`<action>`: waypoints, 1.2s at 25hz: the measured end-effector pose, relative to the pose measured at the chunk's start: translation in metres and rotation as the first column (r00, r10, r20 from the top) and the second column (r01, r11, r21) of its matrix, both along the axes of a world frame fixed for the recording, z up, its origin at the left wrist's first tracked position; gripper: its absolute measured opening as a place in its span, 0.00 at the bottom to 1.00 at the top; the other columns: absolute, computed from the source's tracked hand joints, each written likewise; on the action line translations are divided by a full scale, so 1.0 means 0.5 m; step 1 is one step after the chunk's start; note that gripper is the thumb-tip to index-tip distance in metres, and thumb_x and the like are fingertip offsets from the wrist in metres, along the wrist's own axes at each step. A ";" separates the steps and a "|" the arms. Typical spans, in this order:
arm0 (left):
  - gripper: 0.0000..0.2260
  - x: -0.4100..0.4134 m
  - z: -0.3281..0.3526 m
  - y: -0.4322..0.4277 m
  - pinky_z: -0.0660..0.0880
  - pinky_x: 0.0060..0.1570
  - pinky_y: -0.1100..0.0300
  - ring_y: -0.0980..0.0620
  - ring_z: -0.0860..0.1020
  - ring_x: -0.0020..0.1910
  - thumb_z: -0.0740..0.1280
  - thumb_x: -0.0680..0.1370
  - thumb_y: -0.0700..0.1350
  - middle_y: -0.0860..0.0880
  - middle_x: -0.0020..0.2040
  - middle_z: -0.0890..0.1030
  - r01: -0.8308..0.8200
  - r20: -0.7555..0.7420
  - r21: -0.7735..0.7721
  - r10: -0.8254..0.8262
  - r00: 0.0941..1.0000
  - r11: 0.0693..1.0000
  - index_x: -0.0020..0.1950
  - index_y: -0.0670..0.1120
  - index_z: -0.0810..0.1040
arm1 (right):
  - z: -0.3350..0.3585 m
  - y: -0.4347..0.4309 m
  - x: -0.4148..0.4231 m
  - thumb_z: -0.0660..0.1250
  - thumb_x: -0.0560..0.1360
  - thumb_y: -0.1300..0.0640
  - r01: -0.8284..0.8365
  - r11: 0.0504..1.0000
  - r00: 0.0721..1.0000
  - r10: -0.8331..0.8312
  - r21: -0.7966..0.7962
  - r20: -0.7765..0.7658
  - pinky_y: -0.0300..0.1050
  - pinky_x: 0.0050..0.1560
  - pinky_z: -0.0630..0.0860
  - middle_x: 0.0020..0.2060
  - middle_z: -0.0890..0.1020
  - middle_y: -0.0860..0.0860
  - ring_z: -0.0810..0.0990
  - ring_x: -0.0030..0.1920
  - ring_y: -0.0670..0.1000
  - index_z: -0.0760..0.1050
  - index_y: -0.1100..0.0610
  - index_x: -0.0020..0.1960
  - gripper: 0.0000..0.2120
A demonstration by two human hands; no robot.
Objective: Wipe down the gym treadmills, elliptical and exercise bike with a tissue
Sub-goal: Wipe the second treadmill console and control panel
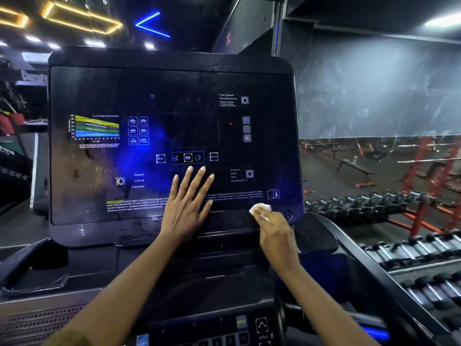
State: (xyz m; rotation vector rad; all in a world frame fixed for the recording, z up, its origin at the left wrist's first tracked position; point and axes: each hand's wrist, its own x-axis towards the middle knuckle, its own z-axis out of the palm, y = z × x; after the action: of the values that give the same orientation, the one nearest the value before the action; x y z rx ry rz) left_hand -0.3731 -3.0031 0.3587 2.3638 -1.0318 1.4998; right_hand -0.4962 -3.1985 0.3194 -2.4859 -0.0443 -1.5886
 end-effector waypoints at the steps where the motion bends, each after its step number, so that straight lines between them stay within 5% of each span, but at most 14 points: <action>1: 0.25 0.000 0.001 -0.001 0.48 0.74 0.45 0.45 0.54 0.76 0.55 0.79 0.53 0.46 0.76 0.61 0.003 -0.002 0.000 -0.003 1.000 1.000 0.75 0.47 0.60 | 0.000 0.023 0.009 0.68 0.69 0.69 -0.018 1.000 1.000 0.018 -0.011 -0.026 0.42 0.42 0.78 0.48 0.83 0.52 0.80 0.42 0.51 0.81 0.60 0.54 0.15; 5: 0.25 -0.003 0.001 0.000 0.47 0.74 0.46 0.46 0.52 0.77 0.54 0.80 0.53 0.46 0.76 0.60 0.004 -0.017 0.000 -0.004 1.000 1.000 0.76 0.48 0.59 | 0.007 0.091 0.026 0.67 0.70 0.69 -0.074 0.997 0.992 0.072 -0.015 -0.102 0.41 0.37 0.80 0.49 0.82 0.51 0.79 0.44 0.50 0.80 0.59 0.56 0.15; 9: 0.25 -0.006 0.003 0.001 0.48 0.74 0.45 0.44 0.54 0.76 0.54 0.80 0.53 0.46 0.76 0.60 0.009 -0.029 0.005 -0.009 1.000 1.000 0.76 0.47 0.59 | 0.024 0.070 0.004 0.59 0.73 0.65 -0.206 0.979 0.976 0.204 -0.009 -0.070 0.38 0.55 0.76 0.52 0.82 0.51 0.78 0.53 0.48 0.80 0.59 0.56 0.16; 12: 0.25 -0.008 0.003 0.001 0.48 0.74 0.45 0.43 0.55 0.76 0.54 0.79 0.53 0.46 0.76 0.60 0.014 -0.035 0.005 -0.014 0.999 1.000 0.76 0.47 0.60 | 0.037 -0.033 -0.025 0.62 0.71 0.69 -0.012 0.987 0.996 -0.002 0.160 0.086 0.33 0.62 0.67 0.51 0.83 0.56 0.78 0.53 0.50 0.80 0.63 0.55 0.14; 15: 0.25 -0.007 0.004 0.002 0.47 0.74 0.45 0.43 0.55 0.76 0.54 0.79 0.53 0.45 0.76 0.61 0.005 -0.023 0.008 -0.005 1.000 1.000 0.75 0.47 0.61 | 0.013 -0.114 -0.045 0.66 0.69 0.76 0.142 0.974 0.988 -0.150 0.177 0.031 0.36 0.62 0.65 0.52 0.82 0.58 0.81 0.53 0.57 0.78 0.64 0.57 0.18; 20: 0.25 -0.010 0.006 0.001 0.46 0.74 0.46 0.43 0.55 0.76 0.54 0.79 0.53 0.45 0.76 0.61 0.008 -0.039 0.004 -0.008 0.999 1.000 0.75 0.46 0.61 | -0.050 -0.080 -0.063 0.70 0.66 0.77 0.121 0.982 0.992 -0.116 0.145 -0.046 0.35 0.60 0.67 0.53 0.82 0.56 0.81 0.48 0.56 0.79 0.63 0.57 0.21; 25: 0.25 -0.009 0.005 0.004 0.46 0.74 0.46 0.44 0.54 0.76 0.53 0.79 0.53 0.45 0.76 0.61 -0.009 -0.054 0.027 0.010 0.999 1.000 0.76 0.47 0.60 | 0.002 -0.101 -0.056 0.61 0.73 0.67 0.067 0.980 0.997 -0.073 0.186 0.024 0.38 0.61 0.71 0.52 0.82 0.57 0.81 0.53 0.55 0.79 0.64 0.56 0.14; 30: 0.25 -0.010 0.006 0.002 0.45 0.74 0.46 0.44 0.54 0.76 0.53 0.79 0.53 0.45 0.76 0.61 -0.009 -0.047 0.030 0.010 0.999 1.000 0.75 0.46 0.61 | 0.000 -0.090 -0.045 0.66 0.68 0.77 0.173 0.963 0.985 -0.175 0.205 -0.008 0.34 0.60 0.64 0.50 0.83 0.58 0.82 0.48 0.58 0.80 0.64 0.55 0.19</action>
State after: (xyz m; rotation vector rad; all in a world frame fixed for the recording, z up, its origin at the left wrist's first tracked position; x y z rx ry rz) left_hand -0.3782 -3.0020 0.3618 2.4155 -1.0408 1.4336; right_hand -0.5185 -3.2437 0.3193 -2.3766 0.3293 -1.5802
